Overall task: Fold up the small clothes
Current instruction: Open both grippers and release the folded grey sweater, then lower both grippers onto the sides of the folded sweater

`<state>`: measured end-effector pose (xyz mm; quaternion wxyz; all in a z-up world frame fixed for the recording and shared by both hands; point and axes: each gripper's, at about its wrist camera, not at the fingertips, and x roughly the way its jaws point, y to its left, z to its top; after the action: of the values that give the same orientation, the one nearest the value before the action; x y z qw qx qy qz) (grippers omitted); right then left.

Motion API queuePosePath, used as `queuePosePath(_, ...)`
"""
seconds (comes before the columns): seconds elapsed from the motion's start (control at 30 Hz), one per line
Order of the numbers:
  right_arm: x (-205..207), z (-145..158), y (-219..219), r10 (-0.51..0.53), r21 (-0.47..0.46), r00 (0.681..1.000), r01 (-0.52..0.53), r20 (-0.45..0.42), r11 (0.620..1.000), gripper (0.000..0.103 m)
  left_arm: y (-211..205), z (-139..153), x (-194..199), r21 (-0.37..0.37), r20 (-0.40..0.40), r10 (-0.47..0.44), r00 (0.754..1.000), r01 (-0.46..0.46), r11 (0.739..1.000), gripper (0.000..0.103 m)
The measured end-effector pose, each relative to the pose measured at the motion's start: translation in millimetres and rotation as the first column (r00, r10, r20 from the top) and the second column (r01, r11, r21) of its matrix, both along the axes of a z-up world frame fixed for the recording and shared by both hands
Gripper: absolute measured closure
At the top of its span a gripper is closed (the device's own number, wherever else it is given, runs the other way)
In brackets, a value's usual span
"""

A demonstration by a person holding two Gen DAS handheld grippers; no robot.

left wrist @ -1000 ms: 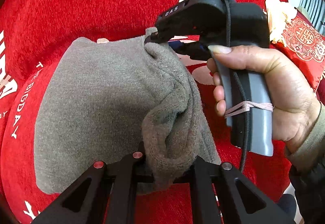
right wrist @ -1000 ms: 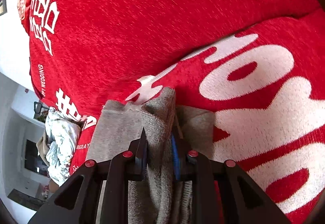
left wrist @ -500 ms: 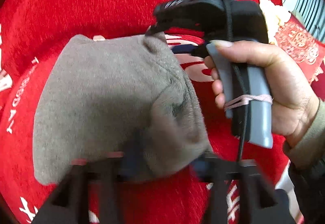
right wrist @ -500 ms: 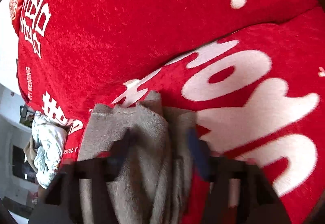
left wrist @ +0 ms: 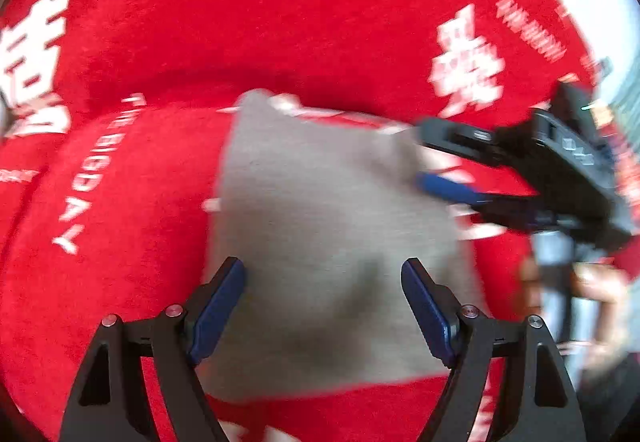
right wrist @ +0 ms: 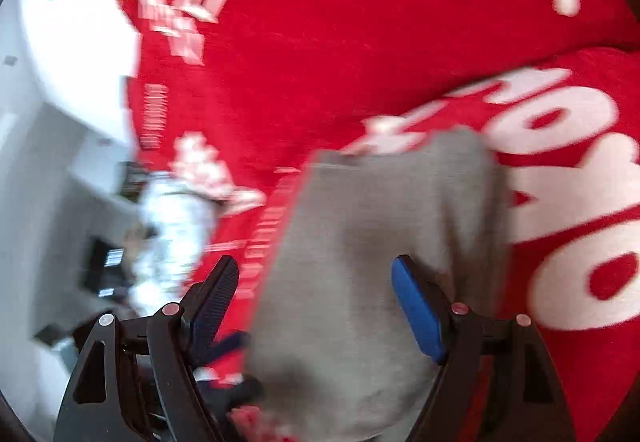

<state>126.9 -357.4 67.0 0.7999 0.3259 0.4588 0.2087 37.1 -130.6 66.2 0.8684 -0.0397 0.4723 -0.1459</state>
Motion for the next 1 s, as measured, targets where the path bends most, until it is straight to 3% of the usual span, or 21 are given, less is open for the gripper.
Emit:
queuePosePath(0.07,0,-11,-4,-0.023,-0.063,1.0,0.023,0.003,0.998,0.023,-1,-16,9,0.061,-0.018,-0.01,1.0,0.011,0.998,0.021)
queuePosePath(0.13,-3,-10,-3,-0.017,-0.096,0.999,0.02,0.031,0.995,0.024,6,-29,16,0.023,-0.065,-0.007,0.998,0.008,1.0,0.014)
queuePosePath(0.23,-16,9,11,0.014,-0.201,0.998,-0.001,0.062,0.98,0.023,20,-26,14,-0.033,-0.092,0.007,0.996,-0.01,0.999,0.014)
queuePosePath(0.3,-33,25,12,0.029,-0.151,0.994,-0.013,0.106,0.988,0.023,31,-16,6,-0.058,-0.07,0.014,0.997,-0.018,0.998,0.014)
queuePosePath(0.43,-81,43,17,0.113,0.044,0.978,-0.123,0.175,0.991,0.021,48,-16,-4,-0.053,-0.052,0.032,0.998,-0.034,0.998,0.014)
queuePosePath(0.53,-105,29,28,0.16,0.051,0.977,-0.168,0.141,0.984,0.021,54,-30,-5,-0.039,-0.083,0.04,0.996,-0.043,0.998,0.014)
queuePosePath(0.6,-113,9,24,0.118,-0.013,0.991,-0.117,0.07,0.993,0.022,59,-35,-6,-0.029,-0.084,0.041,0.996,-0.044,0.999,0.014)
queuePosePath(0.63,-116,-2,18,0.084,-0.034,0.996,-0.083,0.034,0.996,0.026,61,-36,-9,-0.023,-0.08,0.037,0.996,-0.039,0.999,0.014)
queuePosePath(0.7,-124,-8,4,0.032,-0.011,0.998,-0.031,0.048,0.999,0.035,63,-38,-10,-0.007,-0.081,0.021,0.996,-0.022,1.0,0.014)
queuePosePath(0.73,-127,-5,1,0.015,-0.017,0.998,-0.014,0.054,1.0,0.035,65,-36,-12,-0.008,-0.081,0.019,0.997,-0.019,1.0,0.014)
queuePosePath(0.77,-131,2,0,-0.003,-0.046,0.998,0.006,0.066,0.999,0.034,69,-31,-14,-0.01,-0.077,0.021,0.997,-0.021,1.0,0.014)
queuePosePath(0.83,-140,22,0,-0.047,-0.177,0.991,0.07,0.127,0.982,0.014,73,-20,-16,-0.013,-0.056,0.016,0.998,-0.017,1.0,0.014)
queuePosePath(0.93,-140,42,-7,-0.058,-0.247,0.979,0.106,0.195,0.963,0.011,77,-2,-7,-0.016,-0.026,0.001,1.0,-0.002,1.0,0.014)
queuePosePath(1.0,-130,47,-14,-0.106,-0.243,0.978,0.148,0.177,0.959,0.009,77,5,10,-0.075,-0.069,-0.036,0.997,0.031,0.997,0.014)
